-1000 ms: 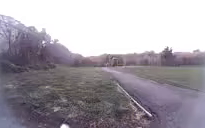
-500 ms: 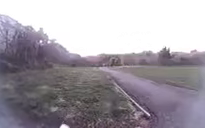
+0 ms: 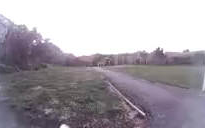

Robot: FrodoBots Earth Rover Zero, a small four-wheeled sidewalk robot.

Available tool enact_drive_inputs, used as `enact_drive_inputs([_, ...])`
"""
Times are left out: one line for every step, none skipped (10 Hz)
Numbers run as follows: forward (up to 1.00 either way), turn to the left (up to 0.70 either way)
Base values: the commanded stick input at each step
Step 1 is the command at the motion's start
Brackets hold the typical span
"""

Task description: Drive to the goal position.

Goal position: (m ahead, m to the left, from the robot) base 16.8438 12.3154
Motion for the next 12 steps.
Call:
enact_drive_inputs([0.00,-0.46])
enact_drive_inputs([0.00,-0.70])
enact_drive_inputs([0.00,-0.70])
enact_drive_inputs([0.00,-0.70])
enact_drive_inputs([0.00,-0.70])
enact_drive_inputs([0.00,-0.70])
enact_drive_inputs([0.00,-0.70])
enact_drive_inputs([0.00,-0.70])
enact_drive_inputs([0.00,-0.70])
enact_drive_inputs([0.00,-0.70])
enact_drive_inputs([0.00,-0.70])
enact_drive_inputs([0.00,-0.70])
